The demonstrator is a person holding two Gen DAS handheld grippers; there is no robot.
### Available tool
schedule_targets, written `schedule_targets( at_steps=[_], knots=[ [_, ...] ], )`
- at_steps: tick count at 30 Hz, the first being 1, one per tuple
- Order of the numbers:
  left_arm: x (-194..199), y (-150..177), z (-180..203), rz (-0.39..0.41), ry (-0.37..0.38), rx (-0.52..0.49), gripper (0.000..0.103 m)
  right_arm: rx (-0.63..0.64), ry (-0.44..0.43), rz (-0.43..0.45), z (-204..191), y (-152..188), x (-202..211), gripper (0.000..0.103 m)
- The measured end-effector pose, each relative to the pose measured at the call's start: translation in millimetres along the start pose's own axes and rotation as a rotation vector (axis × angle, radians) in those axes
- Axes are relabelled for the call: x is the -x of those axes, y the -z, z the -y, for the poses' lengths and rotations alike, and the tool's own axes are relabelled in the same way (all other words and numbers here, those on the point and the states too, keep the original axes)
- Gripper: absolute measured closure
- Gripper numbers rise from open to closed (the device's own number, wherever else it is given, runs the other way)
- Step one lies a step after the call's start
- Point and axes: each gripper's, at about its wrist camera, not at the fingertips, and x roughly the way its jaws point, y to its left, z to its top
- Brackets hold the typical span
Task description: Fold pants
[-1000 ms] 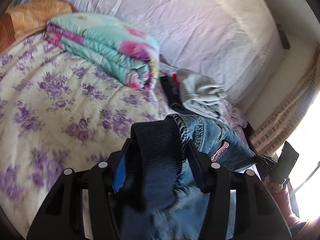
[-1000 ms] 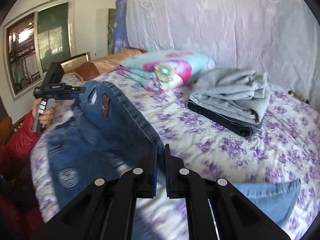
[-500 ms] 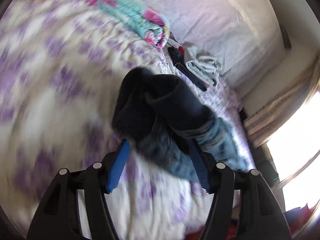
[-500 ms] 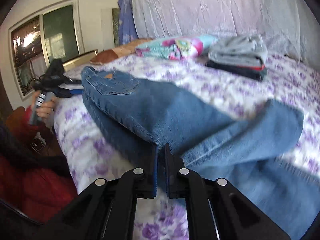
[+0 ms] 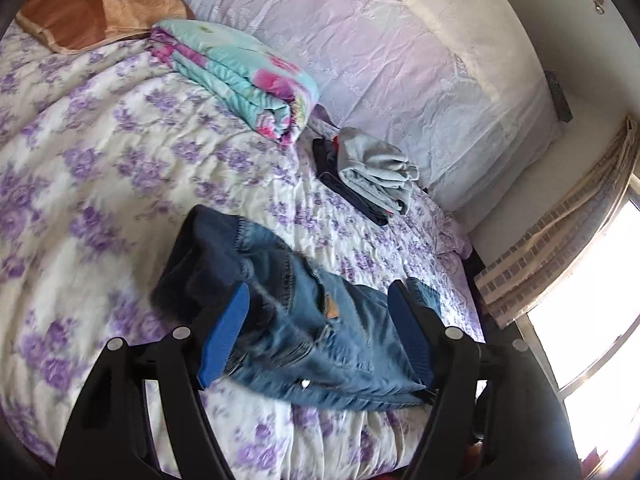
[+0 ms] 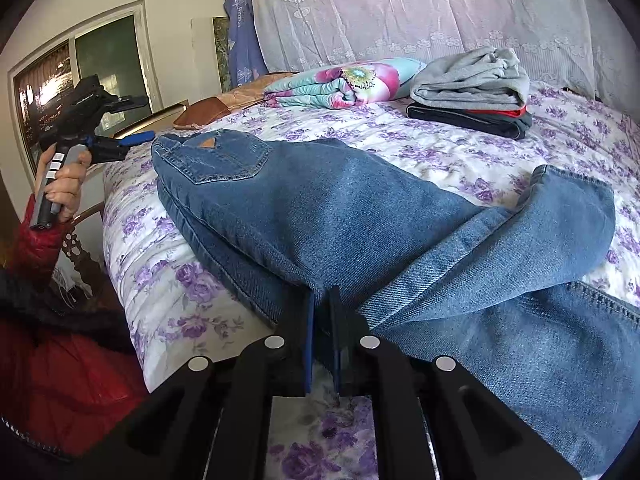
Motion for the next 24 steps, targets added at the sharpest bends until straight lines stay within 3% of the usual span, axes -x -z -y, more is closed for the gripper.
schedule_targets(
  at_steps=[3, 5, 7, 9, 11, 13, 16, 18, 21, 24],
  knots=[
    [-21.9, 3.1, -14.7, -0.047, -0.072, -0.005, 0.035, -0.022, -0.019, -0.009, 3.9, -1.0, -1.5, 0.095],
    [-36.4, 12.7, -37.4, -0.106, -0.132, 0.027, 0.042, -0.029, -0.025, -0.012, 4.7, -1.2, -2.1, 0.095],
    [-29.9, 17.9, -47.2, -0.083, -0.104, 0.038, 0.051, -0.029, -0.023, -0.018, 4.1, -1.6, -3.4, 0.095],
    [-20.1, 17.9, -52.1, -0.083, -0.098, 0.07, 0.051, -0.034, -0.025, -0.024, 4.6, -2.0, -4.5, 0.095],
    [-9.0, 15.7, -50.5, -0.063, -0.151, 0.098, 0.052, -0.043, -0.031, -0.027, 5.9, -2.4, -5.0, 0.095],
    [6.6, 10.5, -29.2, -0.012, -0.146, 0.048, 0.052, -0.047, -0.033, -0.027, 6.1, -2.4, -5.3, 0.095],
    [2.2, 11.2, 16.7, -0.032, -0.081, -0.082, 0.045, -0.054, -0.037, -0.028, 6.2, -2.0, -5.9, 0.095],
    [-23.2, 25.0, 57.5, -0.095, -0.036, -0.195, 0.036, -0.057, -0.039, -0.028, 6.7, -2.0, -5.8, 0.095],
    [-87.2, 55.0, 106.0, -0.267, 0.018, -0.302, 0.036, -0.055, -0.035, -0.025, 5.9, -1.5, -5.5, 0.095],
    [-141.6, 82.2, 140.2, -0.379, 0.033, -0.378, 0.036, -0.052, -0.031, -0.024, 5.6, -1.4, -5.4, 0.095]
  ],
)
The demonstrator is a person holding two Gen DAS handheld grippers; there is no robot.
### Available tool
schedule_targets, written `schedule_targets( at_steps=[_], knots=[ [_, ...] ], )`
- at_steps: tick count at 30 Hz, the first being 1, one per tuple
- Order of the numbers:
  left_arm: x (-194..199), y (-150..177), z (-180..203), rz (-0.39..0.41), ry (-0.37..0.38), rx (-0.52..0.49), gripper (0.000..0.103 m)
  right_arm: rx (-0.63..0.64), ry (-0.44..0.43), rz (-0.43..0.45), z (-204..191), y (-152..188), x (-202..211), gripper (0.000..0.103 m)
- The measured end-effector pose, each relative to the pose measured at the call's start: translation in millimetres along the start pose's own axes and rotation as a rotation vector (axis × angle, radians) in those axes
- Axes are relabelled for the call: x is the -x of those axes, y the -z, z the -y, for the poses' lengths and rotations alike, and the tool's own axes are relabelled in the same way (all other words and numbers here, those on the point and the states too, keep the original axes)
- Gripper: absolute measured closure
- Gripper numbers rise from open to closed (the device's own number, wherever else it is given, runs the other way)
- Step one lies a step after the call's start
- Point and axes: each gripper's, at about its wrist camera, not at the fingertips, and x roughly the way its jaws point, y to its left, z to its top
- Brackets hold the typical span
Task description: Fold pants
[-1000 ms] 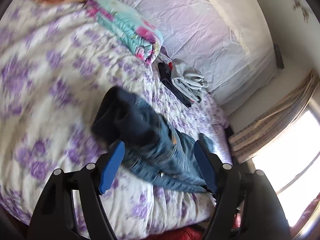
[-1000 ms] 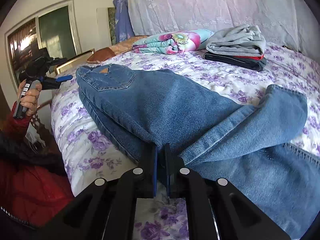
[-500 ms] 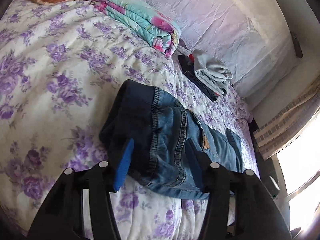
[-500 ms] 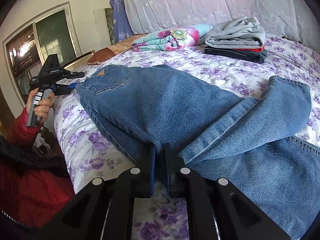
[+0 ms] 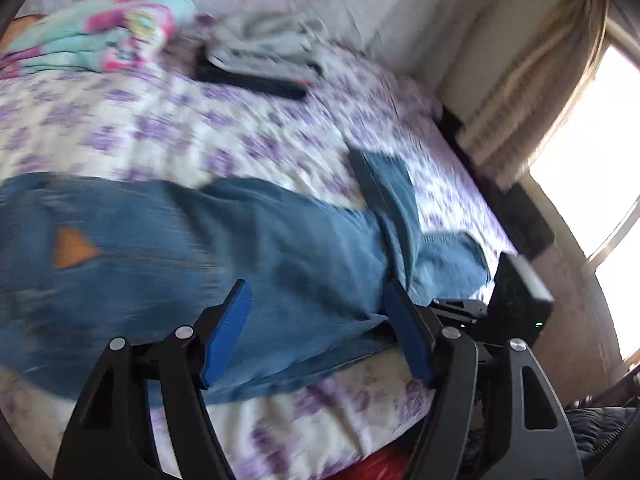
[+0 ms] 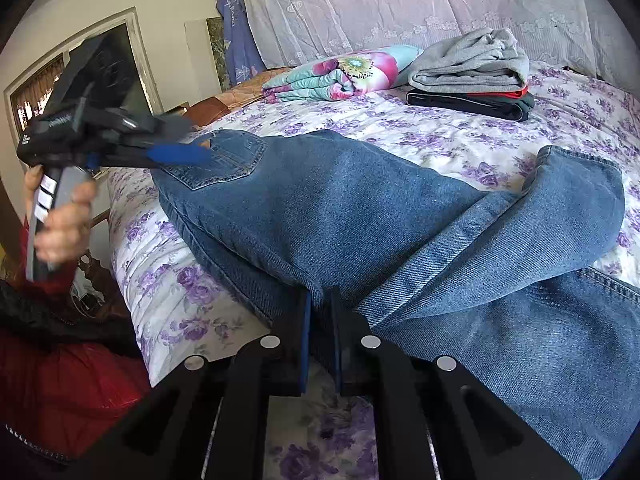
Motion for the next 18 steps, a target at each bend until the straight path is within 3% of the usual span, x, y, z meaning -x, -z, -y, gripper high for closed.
schedule_targets(
  at_steps=[4, 7, 9, 11, 13, 14, 17, 18],
  knots=[
    [-62.8, 7.9, 15.4, -0.106, -0.113, -0.054, 0.036, -0.009, -0.012, 0.001, 0.9, 0.2, 0.3, 0.092],
    [-70.8, 23.9, 21.0, -0.075, -0.187, -0.142, 0.035, -0.011, -0.015, -0.001, 0.8, 0.5, -0.1, 0.092],
    [-67.2, 29.9, 23.8, -0.058, -0.196, -0.149, 0.035, -0.011, -0.025, -0.001, 0.9, 0.7, 1.3, 0.088],
    [-64.8, 31.7, 21.3, -0.039, -0.185, -0.141, 0.035, -0.028, -0.064, 0.025, 3.8, 1.0, 10.1, 0.071],
    [-66.3, 33.4, 22.9, -0.025, -0.188, -0.155, 0.035, -0.078, -0.086, 0.066, 8.3, 1.1, 23.7, 0.062],
    [-65.7, 37.3, 24.1, -0.009, -0.198, -0.177, 0.035, -0.102, -0.061, 0.09, 10.6, -2.2, 32.5, 0.053],
    [-66.2, 43.6, 28.8, 0.026, -0.212, -0.201, 0.034, -0.16, 0.132, 0.174, 19.2, -25.1, 53.4, 0.026],
    [-65.1, 44.5, 27.9, 0.033, -0.207, -0.199, 0.034, -0.195, 0.194, 0.198, 26.1, -36.4, 56.0, 0.024]
  ],
)
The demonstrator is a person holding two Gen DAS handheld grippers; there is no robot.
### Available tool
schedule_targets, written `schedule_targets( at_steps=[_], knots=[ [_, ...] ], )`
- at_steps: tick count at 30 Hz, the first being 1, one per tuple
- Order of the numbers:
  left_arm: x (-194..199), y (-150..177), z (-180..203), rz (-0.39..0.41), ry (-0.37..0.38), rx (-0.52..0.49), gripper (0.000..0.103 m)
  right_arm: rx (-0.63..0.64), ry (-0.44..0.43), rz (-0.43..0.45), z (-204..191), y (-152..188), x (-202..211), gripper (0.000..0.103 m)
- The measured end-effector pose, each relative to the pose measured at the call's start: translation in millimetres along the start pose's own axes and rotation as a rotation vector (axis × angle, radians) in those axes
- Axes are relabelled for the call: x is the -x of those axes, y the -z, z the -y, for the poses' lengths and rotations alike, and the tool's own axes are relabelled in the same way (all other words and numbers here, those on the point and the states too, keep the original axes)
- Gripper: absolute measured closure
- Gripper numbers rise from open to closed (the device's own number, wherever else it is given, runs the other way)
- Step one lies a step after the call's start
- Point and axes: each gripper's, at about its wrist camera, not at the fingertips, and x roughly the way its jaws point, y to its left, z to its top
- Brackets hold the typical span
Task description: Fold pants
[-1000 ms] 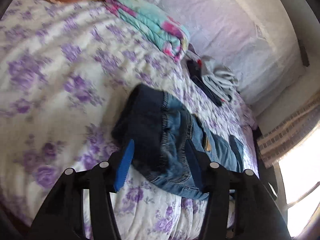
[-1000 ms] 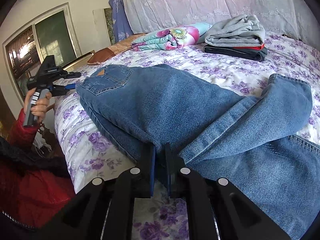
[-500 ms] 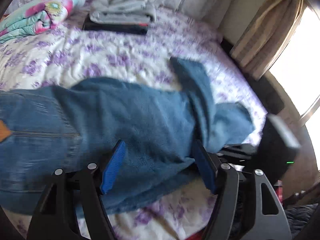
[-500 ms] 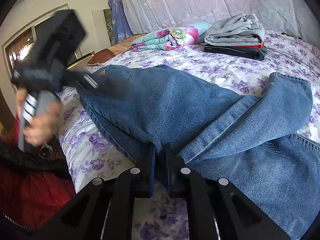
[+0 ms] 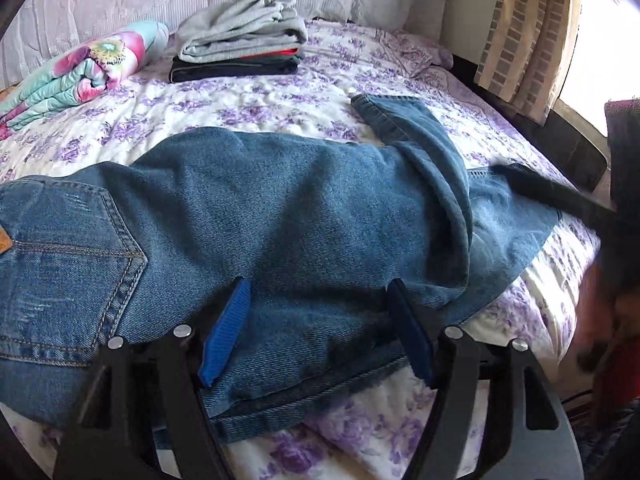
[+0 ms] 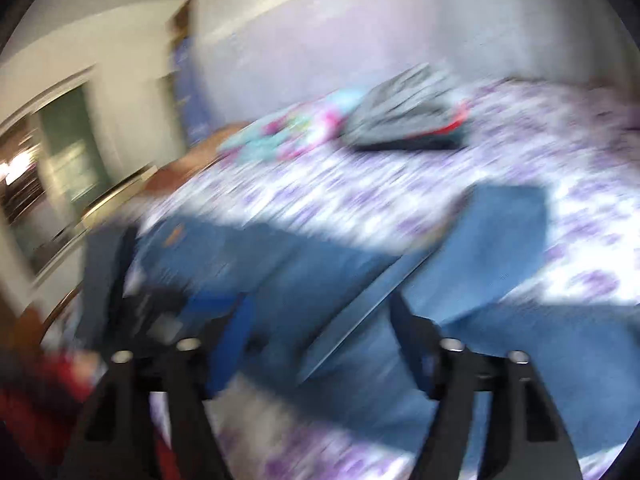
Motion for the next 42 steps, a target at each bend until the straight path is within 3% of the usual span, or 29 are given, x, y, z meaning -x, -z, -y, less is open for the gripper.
schedule_targets(
  at_steps=[2, 4, 10, 12, 14, 17, 18, 19, 23, 26, 29, 32, 35, 38, 40, 42],
  knots=[
    [1.0, 0.7, -3.0, 0.008, 0.018, 0.011, 0.034, -0.057, 0.089, 0.0, 11.0, -25.1, -16.4, 0.023],
    [1.4, 1.0, -5.2, 0.013, 0.031, 0.012, 0.034, -0.089, 0.113, -0.037, 24.0, -48.3, -43.3, 0.023],
    [4.9, 3.3, -8.6, 0.026, 0.068, 0.018, 0.034, -0.106, 0.377, -0.24, 71.6, -101.7, -141.5, 0.025],
    [5.6, 3.5, -10.4, 0.029, 0.083, 0.024, 0.034, -0.144, 0.411, -0.313, 89.4, -104.8, -164.1, 0.038],
    [6.0, 3.5, -11.4, 0.031, 0.093, 0.029, 0.034, -0.183, 0.41, -0.4, 103.6, -98.8, -184.4, 0.058],
    [6.6, 3.7, -12.4, 0.033, 0.107, 0.033, 0.034, -0.135, 0.438, -0.424, 103.8, -88.3, -194.4, 0.066],
    [7.1, 4.3, -12.7, 0.035, 0.111, 0.035, 0.034, -0.123, 0.439, -0.412, 102.6, -88.3, -190.4, 0.072],
    [7.4, 4.5, -13.2, 0.035, 0.116, 0.036, 0.034, -0.132, 0.433, -0.389, 104.3, -88.8, -183.2, 0.088],
    [7.3, 4.7, -12.7, 0.036, 0.119, 0.036, 0.034, -0.319, 0.308, -0.199, 134.6, -89.3, -123.2, 0.091],
    [7.4, 4.8, -12.4, 0.035, 0.121, 0.038, 0.034, -0.421, 0.197, -0.038, 143.2, -79.3, -55.9, 0.093],
    [7.8, 4.6, -13.3, 0.034, 0.127, 0.042, 0.034, -0.492, 0.129, 0.114, 149.1, -55.6, 22.0, 0.095],
    [9.0, 5.3, -13.7, 0.037, 0.134, 0.045, 0.034, -0.56, 0.125, 0.227, 158.5, -13.4, 87.0, 0.095],
    [8.8, 4.5, -16.0, 0.036, 0.145, 0.052, 0.034, -0.624, 0.117, 0.228, 167.0, 39.5, 120.0, 0.096],
    [8.2, 3.4, -15.4, 0.031, 0.144, 0.049, 0.033, -0.703, 0.124, 0.174, 180.6, 81.4, 121.8, 0.091],
    [7.6, 2.9, -14.7, 0.03, 0.137, 0.047, 0.033, -0.778, 0.076, 0.165, 189.5, 97.7, 117.0, 0.089],
    [7.3, 2.6, -14.2, 0.03, 0.133, 0.047, 0.033, -0.796, 0.023, 0.167, 191.5, 99.0, 109.9, 0.081]
  ],
)
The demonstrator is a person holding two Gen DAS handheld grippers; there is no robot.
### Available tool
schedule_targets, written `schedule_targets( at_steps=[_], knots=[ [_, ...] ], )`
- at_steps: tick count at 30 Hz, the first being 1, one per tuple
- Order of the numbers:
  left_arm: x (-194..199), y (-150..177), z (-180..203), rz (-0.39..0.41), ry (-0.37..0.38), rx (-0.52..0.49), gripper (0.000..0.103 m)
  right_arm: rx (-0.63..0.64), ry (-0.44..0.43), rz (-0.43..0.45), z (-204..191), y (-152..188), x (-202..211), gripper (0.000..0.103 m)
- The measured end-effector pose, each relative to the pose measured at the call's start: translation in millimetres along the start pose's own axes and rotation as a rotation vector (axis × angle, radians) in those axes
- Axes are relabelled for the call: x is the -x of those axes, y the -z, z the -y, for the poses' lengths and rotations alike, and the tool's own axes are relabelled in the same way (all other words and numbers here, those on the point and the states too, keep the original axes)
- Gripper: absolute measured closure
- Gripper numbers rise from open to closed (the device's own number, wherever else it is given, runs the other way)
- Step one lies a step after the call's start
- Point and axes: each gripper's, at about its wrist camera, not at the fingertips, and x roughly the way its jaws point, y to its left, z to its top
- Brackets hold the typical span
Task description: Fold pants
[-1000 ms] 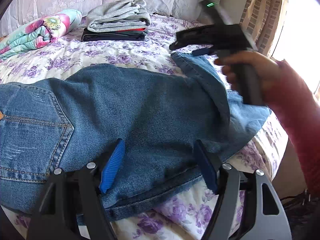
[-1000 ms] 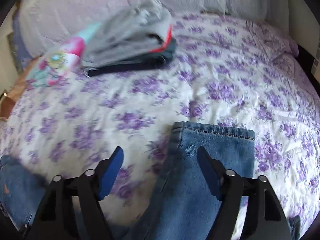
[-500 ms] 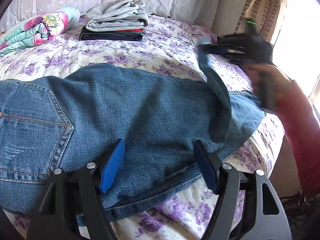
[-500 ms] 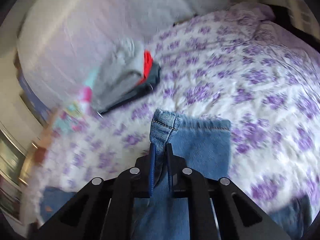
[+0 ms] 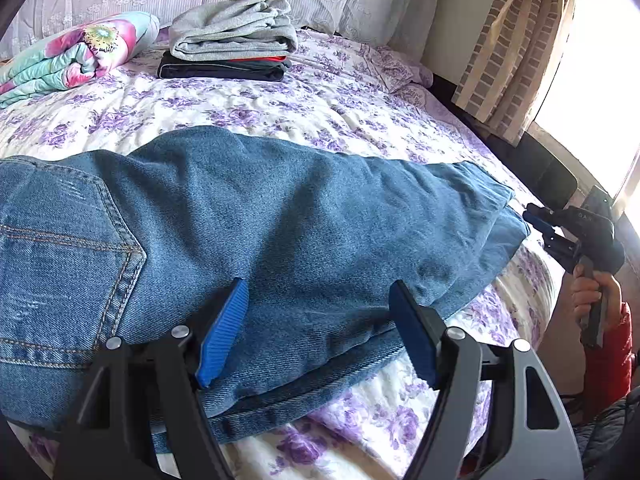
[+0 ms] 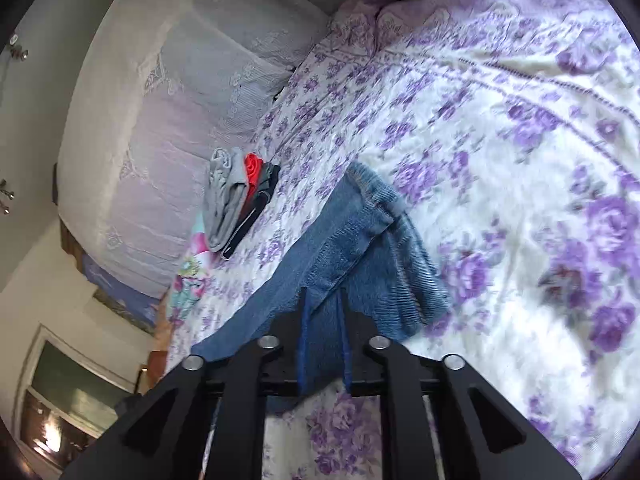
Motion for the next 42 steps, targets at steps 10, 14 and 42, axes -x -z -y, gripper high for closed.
schedule_targets(
  at_steps=[10, 14, 42],
  knots=[
    [-1.1, -0.2, 1.2, -0.002, -0.011, -0.006, 0.032, -0.144, 0.027, -0.033, 2.6, -14.9, -37.5, 0.048],
    [-0.7, -0.5, 0.4, 0.001, -0.003, -0.001, 0.032, -0.117, 0.053, -0.024, 3.3, -26.1, -53.1, 0.082],
    [32.0, -6.3, -36.4, -0.046, -0.264, 0.14, 0.036, -0.06, 0.04, -0.015, 30.1, 10.4, -2.9, 0.093]
  ],
)
